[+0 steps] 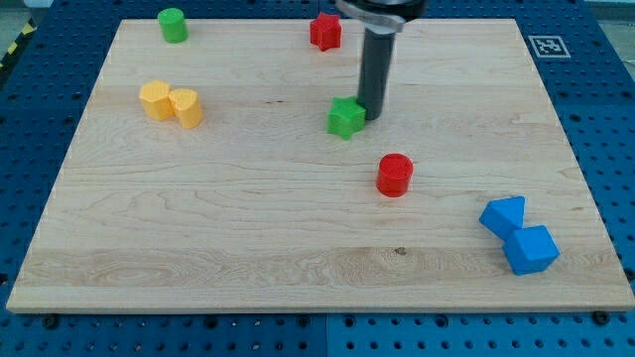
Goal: Move the yellow hexagon to the top right
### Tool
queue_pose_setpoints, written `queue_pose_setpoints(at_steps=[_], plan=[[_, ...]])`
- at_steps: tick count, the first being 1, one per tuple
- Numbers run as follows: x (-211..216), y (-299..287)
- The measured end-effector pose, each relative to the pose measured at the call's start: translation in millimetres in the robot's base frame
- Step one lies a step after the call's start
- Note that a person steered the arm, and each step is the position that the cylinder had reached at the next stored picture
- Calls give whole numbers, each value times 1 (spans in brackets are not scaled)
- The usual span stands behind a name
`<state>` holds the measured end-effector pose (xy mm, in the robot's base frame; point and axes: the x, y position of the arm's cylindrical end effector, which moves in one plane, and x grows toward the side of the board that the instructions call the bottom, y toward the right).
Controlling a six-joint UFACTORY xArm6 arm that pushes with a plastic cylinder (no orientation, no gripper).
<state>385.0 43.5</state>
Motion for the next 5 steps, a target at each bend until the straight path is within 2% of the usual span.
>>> queue_pose_setpoints(at_steps=[1, 2, 4, 5], plan=[[20, -43], [19, -82], [-58, -181], [-76, -264]])
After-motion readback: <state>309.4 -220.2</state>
